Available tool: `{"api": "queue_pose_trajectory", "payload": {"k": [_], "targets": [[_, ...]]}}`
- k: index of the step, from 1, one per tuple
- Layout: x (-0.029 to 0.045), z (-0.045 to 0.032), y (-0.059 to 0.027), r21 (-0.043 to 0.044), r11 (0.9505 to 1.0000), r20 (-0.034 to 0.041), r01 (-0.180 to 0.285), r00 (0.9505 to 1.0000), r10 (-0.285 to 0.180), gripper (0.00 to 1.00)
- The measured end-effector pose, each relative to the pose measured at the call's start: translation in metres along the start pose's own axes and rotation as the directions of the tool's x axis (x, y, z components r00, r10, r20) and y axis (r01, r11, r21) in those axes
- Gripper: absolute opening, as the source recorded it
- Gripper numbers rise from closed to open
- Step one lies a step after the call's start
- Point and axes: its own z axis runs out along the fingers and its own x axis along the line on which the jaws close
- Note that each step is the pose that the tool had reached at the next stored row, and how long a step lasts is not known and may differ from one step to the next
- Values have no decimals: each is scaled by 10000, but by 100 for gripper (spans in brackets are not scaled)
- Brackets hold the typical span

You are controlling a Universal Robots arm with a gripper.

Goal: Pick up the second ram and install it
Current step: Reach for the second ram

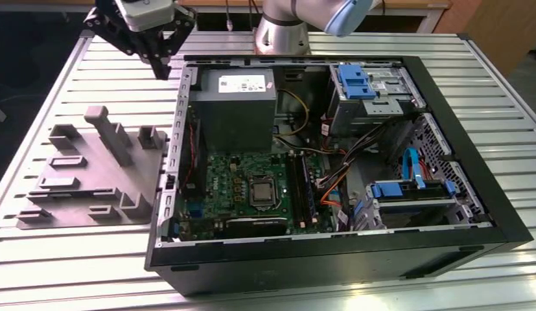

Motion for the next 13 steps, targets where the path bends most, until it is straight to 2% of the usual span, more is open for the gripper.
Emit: {"api": "queue_pose_trajectory", "payload": {"k": [6, 13], "targets": [[163, 26, -61, 0, 10000, 0, -1, 10000, 1, 10], [261, 48, -175, 1, 10000, -1, -1, 10000, 1, 10]]}}
